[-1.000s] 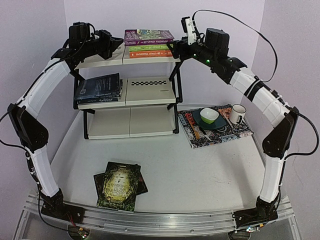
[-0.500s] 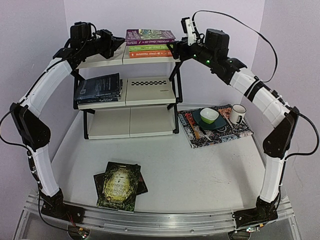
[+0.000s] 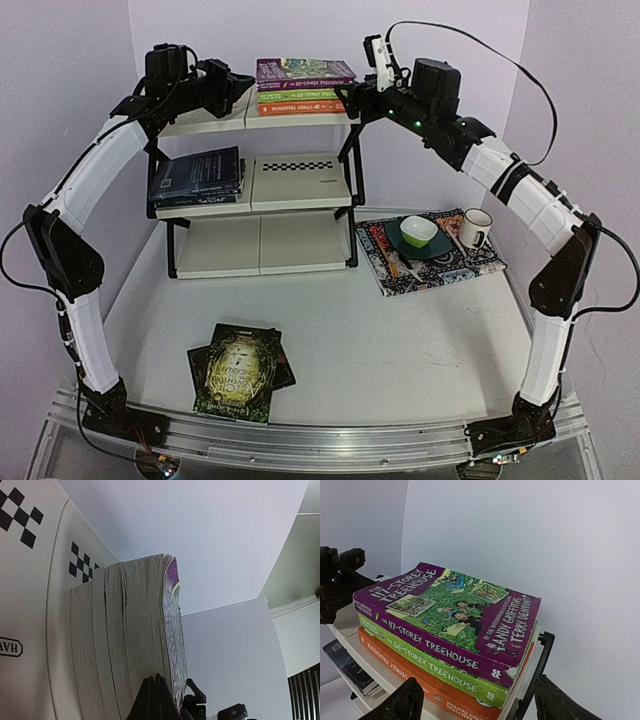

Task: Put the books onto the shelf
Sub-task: Adjust the book pile on the shelf.

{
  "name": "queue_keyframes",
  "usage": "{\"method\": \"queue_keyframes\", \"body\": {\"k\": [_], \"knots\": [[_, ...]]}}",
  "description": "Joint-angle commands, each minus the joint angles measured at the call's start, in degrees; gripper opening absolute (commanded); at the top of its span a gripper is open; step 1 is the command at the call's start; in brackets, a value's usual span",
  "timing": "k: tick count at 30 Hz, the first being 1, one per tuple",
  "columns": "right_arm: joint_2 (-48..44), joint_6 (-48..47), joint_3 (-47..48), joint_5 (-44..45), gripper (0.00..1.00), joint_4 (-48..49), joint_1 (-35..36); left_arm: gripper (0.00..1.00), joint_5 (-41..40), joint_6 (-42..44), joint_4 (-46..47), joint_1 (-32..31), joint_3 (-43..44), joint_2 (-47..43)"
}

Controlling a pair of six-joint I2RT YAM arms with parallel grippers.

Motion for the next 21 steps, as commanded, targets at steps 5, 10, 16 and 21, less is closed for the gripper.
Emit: {"method": "queue_keyframes", "body": {"k": [5,10,16,21], "knots": [[-8.02,-0.22,-3.75,0.04,0.79,4.52,0.37,0.0,-6.48,8.55,1.33,0.65,-5.13,-9.41],[-13.95,3.69,-9.83,-0.56,0.82,1.26,0.34,0.09,-6.57,15.51,0.08,0.7,-12.62,-17.62],[-21.54,15.31,-19.65,-4.63,0.8,-8.01,0.34,0.55,-6.19,22.29,-4.82,0.68,-28.12,-31.41],[-28.58,22.95,-34.79,-8.48,0.79,-9.26,0.41,0.86,-10.27,25.83,-12.82,0.68,-42.92,-45.48]]}}
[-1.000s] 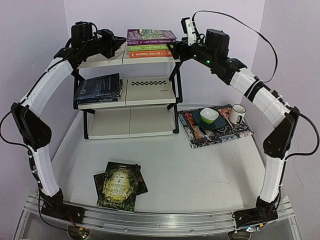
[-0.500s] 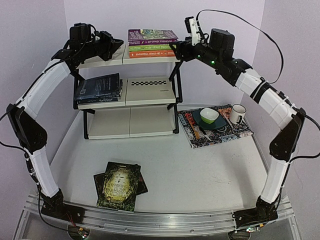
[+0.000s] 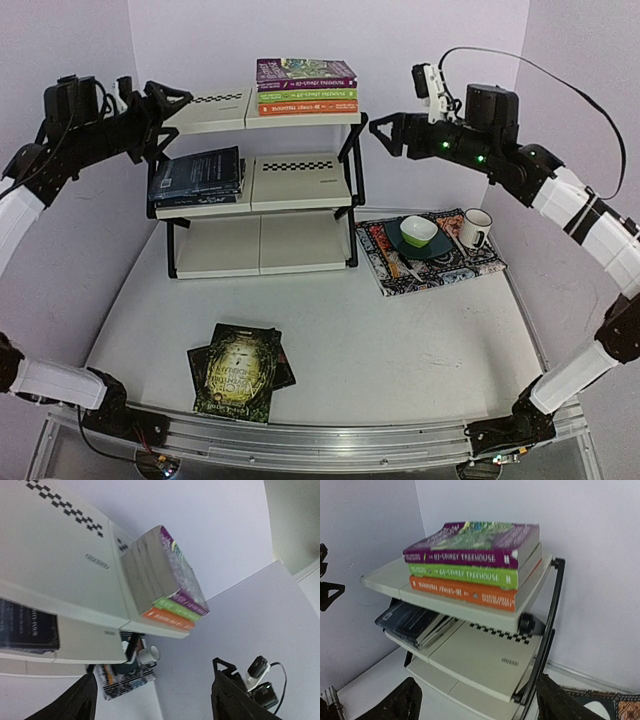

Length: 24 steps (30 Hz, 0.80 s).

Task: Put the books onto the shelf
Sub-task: Adjust the book pile on the shelf, then hold the book from the book pile.

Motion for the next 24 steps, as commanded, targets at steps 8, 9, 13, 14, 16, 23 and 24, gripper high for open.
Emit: {"method": "queue_keyframes", "body": {"k": [8,9,13,14,16,23,24], "knots": [[-8.14,22.65,-25.82,-10.19,0.78,-1.18,0.49,1.0,-2.31,4.13,-12.76,0.22,-28.53,-20.31],[-7.66,24.73,-27.46,-11.0,0.77,-1.0,0.55,1.0,-1.31,4.23,-12.9,0.2,-30.21,-20.8],[-5.1,33.18,-33.07,-12.64,0.77,0.72,2.08,1.0,3.21,5.56,-13.11,0.21,-35.94,-21.08],[-4.32,34.85,-34.43,-12.29,0.77,1.63,2.93,0.99,4.92,5.71,-13.07,0.22,-37.39,-20.9],[-2.42,36.97,-36.28,-10.19,0.77,2.92,5.89,1.0,6.46,6.11,-12.87,0.12,-40.22,-19.95],[8.66,46.87,-37.65,-6.18,0.74,8.83,15.66,1.0,8.85,10.68,-11.7,0.04,-49.11,-17.37],[10.1,48.4,-37.91,-5.8,0.72,10.31,16.6,1.0,9.08,10.41,-10.29,0.04,-50.8,-17.74]]}}
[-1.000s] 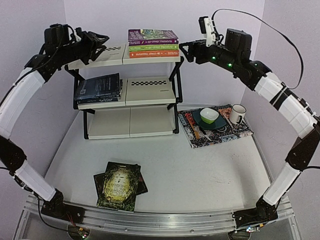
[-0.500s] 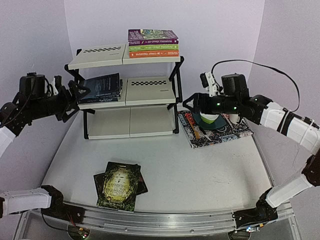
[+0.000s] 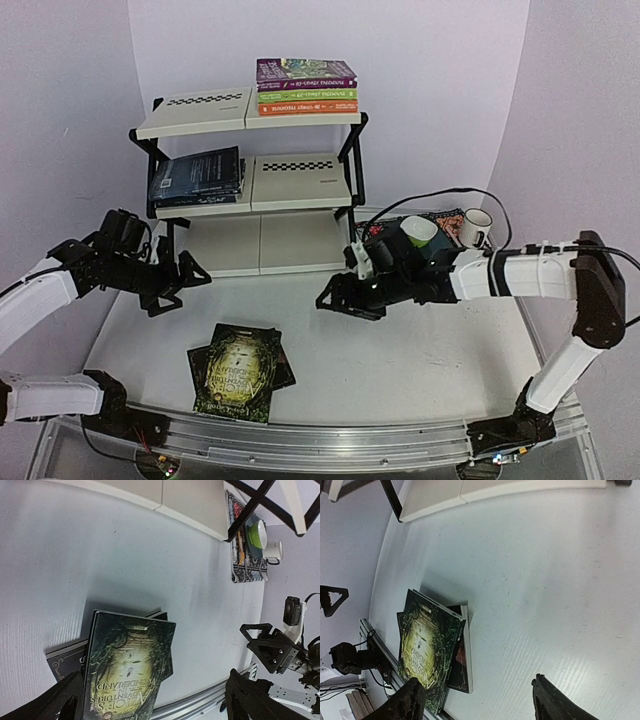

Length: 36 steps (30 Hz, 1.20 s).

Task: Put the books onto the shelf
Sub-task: Hold the book from the book pile.

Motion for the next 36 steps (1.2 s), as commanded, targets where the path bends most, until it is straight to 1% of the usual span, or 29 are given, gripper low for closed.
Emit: {"method": "queue_keyframes", "body": {"k": [1,4,6,7,11,14,18,23,27,31,36], "knots": [[5.6,10.43,-1.11,2.5,0.72,7.82,4.46,0.99,2.4,1.83,4.72,0.0,-5.61,-1.3],[9.36,13.57,-0.55,5.25,0.7,9.61,8.14,0.9,4.51,0.08,8.96,-0.19,-10.93,-0.04],[11.43,15.68,0.08,6.65,0.67,10.27,10.26,0.86,6.18,-0.69,12.15,-0.8,-13.5,1.54],[12.51,16.83,0.43,7.07,0.63,10.79,11.23,0.83,6.37,-0.78,13.51,-1.29,-14.48,2.35],[16.29,20.92,0.98,8.24,0.56,14.16,14.07,0.8,5.78,0.7,16.61,-3.18,-16.5,4.52],[19.11,21.28,2.69,7.57,0.53,15.14,14.97,0.79,5.33,2.12,18.19,-4.0,-17.46,6.11],[21.7,20.74,4.92,7.67,0.48,15.54,15.3,0.74,6.92,2.61,22.93,-4.62,-19.45,9.18],[21.0,20.92,3.27,11.36,0.47,16.74,16.3,0.68,7.75,2.98,25.87,-6.47,-19.24,14.38],[19.21,19.13,2.64,12.36,0.5,15.54,16.45,0.68,7.98,2.93,25.59,-7.66,-17.66,18.26],[18.13,17.98,4.08,11.83,0.5,12.96,17.24,0.68,6.62,1.52,25.29,-8.44,-17.73,19.67],[20.4,19.39,6.06,10.79,0.48,12.7,18.87,0.6,6.81,0.94,25.26,-8.91,-18.52,19.66]]}}
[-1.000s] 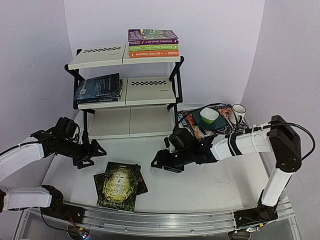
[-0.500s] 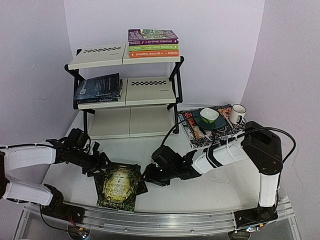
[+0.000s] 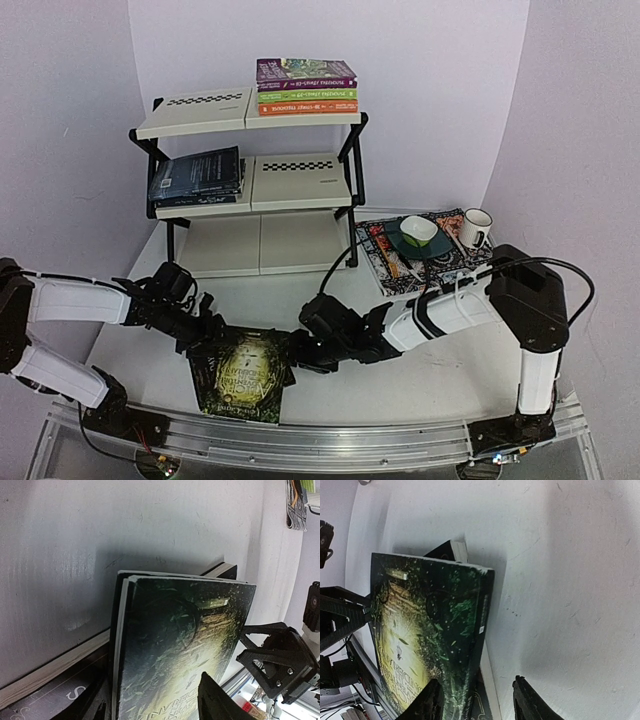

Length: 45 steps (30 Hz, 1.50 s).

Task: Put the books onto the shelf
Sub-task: Hold the book from the book pile, then pick up the book from the book pile.

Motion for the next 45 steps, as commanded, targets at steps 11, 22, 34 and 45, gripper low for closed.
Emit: {"method": "queue_keyframes", "body": {"k": [11,22,34,45], "knots": [[-0.5,4.78,-0.79,4.9,0.55,-0.73,1.75,0.42,2.58,0.32,2.47,-2.15,1.33,3.99],[-1.89,6.76,-5.6,2.33,0.47,5.41,-0.36,0.32,0.67,0.84,3.26,-5.29,5.65,11.0],[-9.18,3.41,-8.55,-2.59,0.35,16.79,-0.34,0.22,-0.88,1.29,3.69,-5.57,11.61,15.37],[-10.62,3.66,-9.0,-3.01,0.34,25.5,-0.36,0.21,-2.2,0.34,4.27,-5.58,12.66,15.91]]}}
